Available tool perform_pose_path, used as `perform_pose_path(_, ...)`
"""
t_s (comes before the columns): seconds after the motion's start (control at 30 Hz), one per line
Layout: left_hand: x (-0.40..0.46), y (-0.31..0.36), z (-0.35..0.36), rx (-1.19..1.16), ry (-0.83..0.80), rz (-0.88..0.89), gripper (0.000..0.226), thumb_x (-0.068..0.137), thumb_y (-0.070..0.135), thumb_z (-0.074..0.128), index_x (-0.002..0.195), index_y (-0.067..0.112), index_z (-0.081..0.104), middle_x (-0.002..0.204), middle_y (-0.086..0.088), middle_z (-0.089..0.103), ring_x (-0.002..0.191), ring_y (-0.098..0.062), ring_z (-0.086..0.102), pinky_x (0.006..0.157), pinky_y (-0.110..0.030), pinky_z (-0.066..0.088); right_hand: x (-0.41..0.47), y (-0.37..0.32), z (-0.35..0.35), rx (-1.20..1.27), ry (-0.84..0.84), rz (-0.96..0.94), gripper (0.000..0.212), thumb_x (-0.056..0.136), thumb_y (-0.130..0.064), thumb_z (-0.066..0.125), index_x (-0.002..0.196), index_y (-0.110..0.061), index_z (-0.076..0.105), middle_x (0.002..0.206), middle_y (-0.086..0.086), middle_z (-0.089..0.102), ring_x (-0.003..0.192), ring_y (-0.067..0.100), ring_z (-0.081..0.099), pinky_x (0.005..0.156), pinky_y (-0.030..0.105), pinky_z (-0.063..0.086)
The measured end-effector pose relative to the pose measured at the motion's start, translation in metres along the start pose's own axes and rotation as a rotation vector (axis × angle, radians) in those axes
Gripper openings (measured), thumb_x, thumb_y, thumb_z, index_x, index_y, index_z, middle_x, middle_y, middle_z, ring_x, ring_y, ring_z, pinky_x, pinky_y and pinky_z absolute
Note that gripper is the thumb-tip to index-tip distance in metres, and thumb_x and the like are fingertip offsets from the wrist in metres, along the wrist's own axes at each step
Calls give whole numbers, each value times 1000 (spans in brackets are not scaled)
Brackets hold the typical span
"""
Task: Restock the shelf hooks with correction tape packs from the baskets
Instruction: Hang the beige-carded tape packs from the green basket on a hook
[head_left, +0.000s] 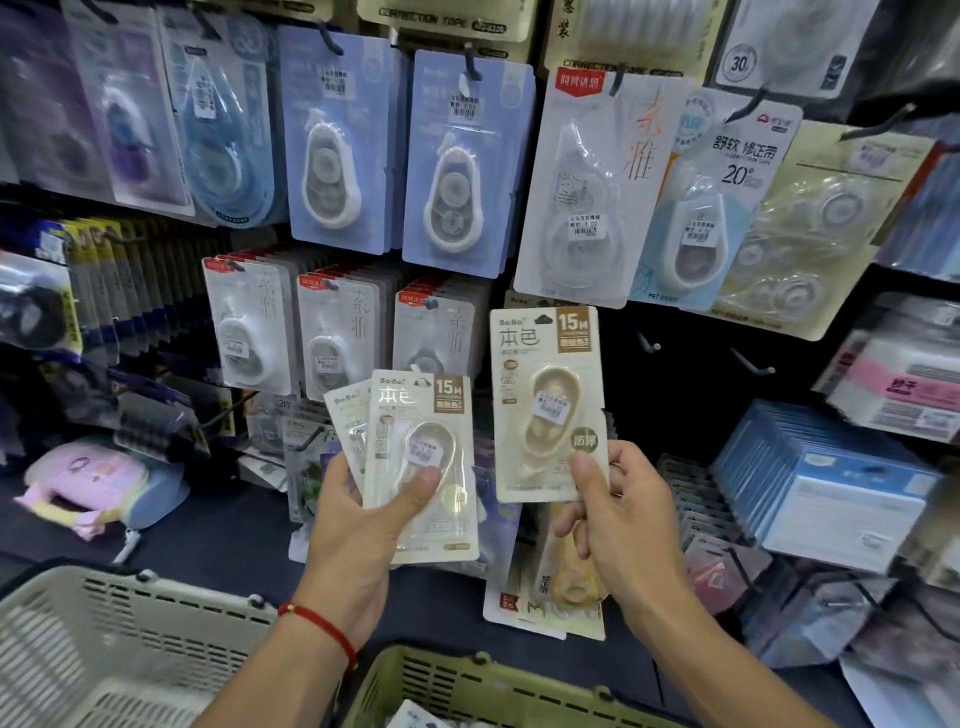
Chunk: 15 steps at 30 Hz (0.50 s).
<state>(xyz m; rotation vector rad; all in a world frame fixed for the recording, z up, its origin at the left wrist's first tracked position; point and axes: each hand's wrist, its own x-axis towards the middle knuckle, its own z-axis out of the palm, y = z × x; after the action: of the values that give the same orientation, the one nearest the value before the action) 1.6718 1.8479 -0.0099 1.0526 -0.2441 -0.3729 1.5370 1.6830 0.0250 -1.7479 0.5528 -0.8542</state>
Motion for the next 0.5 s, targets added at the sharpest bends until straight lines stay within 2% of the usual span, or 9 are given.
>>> perform_pose_path(0.1, 2, 0, -1, 1, 3, 14, 70, 63, 17, 91, 128, 22, 63, 115, -2, 79, 110, -27, 75, 101, -60, 55, 0, 1, 0, 23, 1, 13, 16, 108, -31, 55, 108, -16, 61, 64, 16, 70, 46, 21, 56, 46, 35, 45)
perform_pose_path(0.23, 2, 1, -2, 11, 8, 33, 69, 64, 16, 90, 127, 23, 63, 115, -2, 79, 109, -27, 75, 99, -59, 57, -3, 0, 2, 76, -21, 6, 17, 107, -38, 55, 108, -21, 61, 63, 17, 71, 41, 21, 55, 43, 27, 46)
perform_pose_path(0.3, 1, 2, -2, 17, 24, 44, 71, 63, 17, 91, 128, 24, 63, 116, -2, 78, 110, -28, 75, 98, -60, 57, -1, -1, 3, 120, -19, 21, 19, 106, -38, 57, 112, -20, 62, 65, 18, 72, 45, 26, 60, 44, 27, 48)
perform_pose_path(0.4, 0, 4, -3, 44, 44, 62, 72, 62, 20, 91, 127, 25, 63, 114, 0, 79, 107, -27, 76, 94, -59, 59, 6, 4, 2, 126, -28, 142, 27, 104, -35, 62, 121, -15, 56, 85, 12, 76, 58, 29, 73, 49, 29, 57)
perform_pose_path(0.47, -1, 5, -3, 58, 45, 70, 73, 59, 23, 92, 126, 25, 63, 113, 1, 79, 105, -26, 77, 88, -57, 62, 8, 11, 0, 30, -52, 290, 35, 104, -33, 64, 130, -17, 46, 102, 6, 71, 65, 31, 77, 57, 36, 62)
perform_pose_path(0.5, -2, 5, -4, 66, 43, 72, 74, 59, 24, 92, 126, 25, 63, 112, 0, 79, 104, -26, 77, 86, -55, 63, 7, 15, -2, -50, -81, 342, 37, 103, -34, 64, 131, -17, 46, 105, 5, 69, 69, 33, 77, 62, 41, 63)
